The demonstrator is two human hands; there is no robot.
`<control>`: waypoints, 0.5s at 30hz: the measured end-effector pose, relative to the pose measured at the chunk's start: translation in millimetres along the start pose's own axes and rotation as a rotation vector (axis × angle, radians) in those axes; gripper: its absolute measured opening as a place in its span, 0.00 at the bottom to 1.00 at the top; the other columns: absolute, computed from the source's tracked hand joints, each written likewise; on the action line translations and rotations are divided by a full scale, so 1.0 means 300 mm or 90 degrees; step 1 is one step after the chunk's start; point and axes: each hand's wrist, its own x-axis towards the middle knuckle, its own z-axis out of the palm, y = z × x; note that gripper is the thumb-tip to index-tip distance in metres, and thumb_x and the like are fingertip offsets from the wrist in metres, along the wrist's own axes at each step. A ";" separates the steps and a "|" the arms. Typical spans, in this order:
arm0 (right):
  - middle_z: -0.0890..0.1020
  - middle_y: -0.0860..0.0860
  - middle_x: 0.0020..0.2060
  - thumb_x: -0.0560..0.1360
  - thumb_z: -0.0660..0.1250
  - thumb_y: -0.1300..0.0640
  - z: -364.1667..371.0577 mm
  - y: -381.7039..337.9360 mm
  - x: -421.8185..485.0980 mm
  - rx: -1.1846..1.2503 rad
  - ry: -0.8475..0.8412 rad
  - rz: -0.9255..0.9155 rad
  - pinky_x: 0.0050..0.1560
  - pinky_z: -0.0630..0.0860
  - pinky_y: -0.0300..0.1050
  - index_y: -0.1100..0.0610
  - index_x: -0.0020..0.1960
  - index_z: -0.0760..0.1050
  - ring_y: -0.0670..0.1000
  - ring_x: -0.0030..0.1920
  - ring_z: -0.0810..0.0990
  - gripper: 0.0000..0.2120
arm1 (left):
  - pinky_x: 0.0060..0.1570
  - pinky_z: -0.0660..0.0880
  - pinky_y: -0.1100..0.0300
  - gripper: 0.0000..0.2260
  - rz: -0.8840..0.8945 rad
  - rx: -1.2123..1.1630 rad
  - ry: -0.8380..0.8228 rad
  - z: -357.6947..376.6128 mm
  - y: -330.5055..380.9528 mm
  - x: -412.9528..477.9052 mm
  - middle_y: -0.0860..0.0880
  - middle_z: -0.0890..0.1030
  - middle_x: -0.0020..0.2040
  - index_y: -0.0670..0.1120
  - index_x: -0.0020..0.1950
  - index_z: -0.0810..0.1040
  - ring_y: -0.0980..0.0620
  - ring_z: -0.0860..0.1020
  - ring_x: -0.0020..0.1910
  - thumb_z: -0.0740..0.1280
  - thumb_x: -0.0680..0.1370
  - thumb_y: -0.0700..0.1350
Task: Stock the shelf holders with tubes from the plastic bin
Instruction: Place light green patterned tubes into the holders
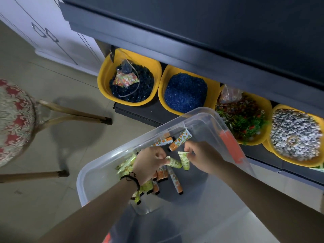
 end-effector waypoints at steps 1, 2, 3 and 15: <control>0.81 0.54 0.41 0.76 0.61 0.63 -0.029 -0.020 -0.019 -0.001 0.004 -0.008 0.41 0.75 0.51 0.58 0.47 0.75 0.54 0.40 0.78 0.04 | 0.43 0.75 0.61 0.06 0.015 -0.012 0.008 -0.026 0.017 -0.019 0.59 0.80 0.40 0.53 0.39 0.78 0.59 0.78 0.39 0.74 0.70 0.50; 0.82 0.53 0.40 0.76 0.62 0.63 -0.062 -0.043 -0.038 -0.005 0.010 -0.022 0.42 0.76 0.53 0.57 0.46 0.75 0.53 0.40 0.79 0.04 | 0.44 0.75 0.61 0.06 0.033 -0.017 0.014 -0.053 0.038 -0.041 0.59 0.80 0.40 0.53 0.40 0.78 0.60 0.78 0.40 0.74 0.70 0.50; 0.82 0.52 0.40 0.76 0.63 0.62 -0.097 -0.067 -0.058 -0.009 0.019 -0.039 0.42 0.77 0.53 0.57 0.46 0.76 0.52 0.40 0.80 0.04 | 0.44 0.75 0.61 0.05 0.053 -0.015 0.018 -0.079 0.060 -0.066 0.60 0.80 0.39 0.53 0.40 0.78 0.61 0.78 0.39 0.73 0.71 0.50; 0.82 0.44 0.34 0.74 0.69 0.56 -0.667 -0.533 -0.418 -0.058 0.237 -0.176 0.35 0.76 0.47 0.52 0.45 0.81 0.48 0.32 0.80 0.02 | 0.39 0.70 0.71 0.06 0.358 0.030 0.198 -0.599 0.464 -0.465 0.61 0.80 0.42 0.53 0.47 0.82 0.61 0.77 0.43 0.68 0.75 0.53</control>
